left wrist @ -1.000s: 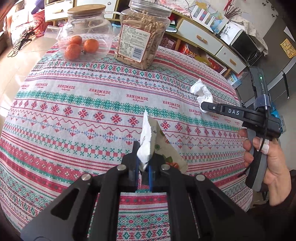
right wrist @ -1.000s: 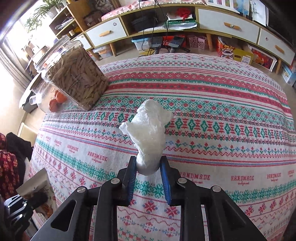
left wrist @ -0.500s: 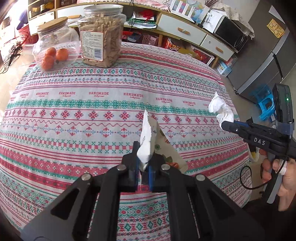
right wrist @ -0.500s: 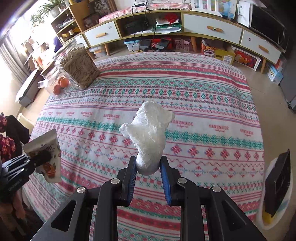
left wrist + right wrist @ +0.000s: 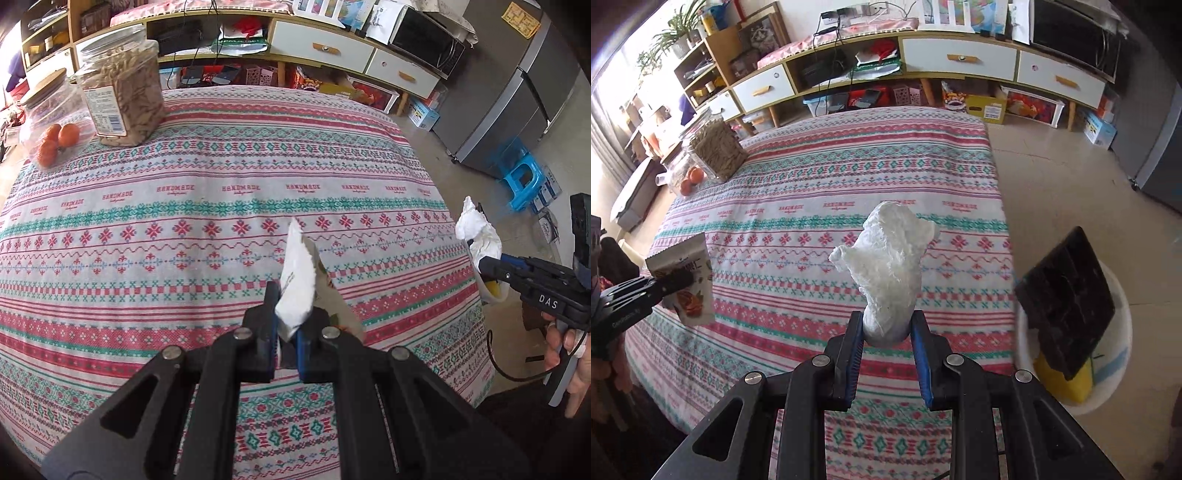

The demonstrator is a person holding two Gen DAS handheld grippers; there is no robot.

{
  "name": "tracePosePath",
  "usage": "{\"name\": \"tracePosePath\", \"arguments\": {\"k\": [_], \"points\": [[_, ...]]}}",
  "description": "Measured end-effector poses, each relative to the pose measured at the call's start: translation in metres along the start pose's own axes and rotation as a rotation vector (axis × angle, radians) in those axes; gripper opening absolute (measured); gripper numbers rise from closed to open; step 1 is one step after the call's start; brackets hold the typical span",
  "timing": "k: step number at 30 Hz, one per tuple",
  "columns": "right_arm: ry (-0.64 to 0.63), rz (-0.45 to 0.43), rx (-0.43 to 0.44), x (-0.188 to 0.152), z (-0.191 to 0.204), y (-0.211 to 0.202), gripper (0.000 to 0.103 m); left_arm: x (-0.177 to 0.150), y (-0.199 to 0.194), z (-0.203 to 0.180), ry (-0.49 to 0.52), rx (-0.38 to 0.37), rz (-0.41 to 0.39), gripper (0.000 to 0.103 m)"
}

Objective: Collect trash
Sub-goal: 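Carry the wrapper in the left tool and tissue in the right to the bucket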

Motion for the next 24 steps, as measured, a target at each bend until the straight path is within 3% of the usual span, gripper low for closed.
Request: {"name": "tracePosePath", "arguments": {"k": [9, 16, 24], "points": [[0.117, -0.046, -0.019, -0.020, -0.080, -0.028, 0.026, 0.014, 0.016, -0.070, 0.084, -0.037, -0.009, 0.009], [0.227, -0.092, -0.050, -0.030, -0.150, -0.057, 0.026, 0.023, 0.048, -0.153, 0.165, -0.100, 0.026, 0.009], [0.326, -0.073, -0.078, -0.053, -0.211, -0.064, 0.027, 0.040, 0.059, -0.254, 0.273, -0.185, 0.025, 0.009]]}}
Point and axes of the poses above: each gripper's, at about its wrist camera, not at the fingertips, and y roughly the way its jaws point, z to its left, x to its top, the point moved 10 cm from there along y, roughly the way its jaws point, and after that the axes turned 4 degrees about y, right-handed, at the moved point
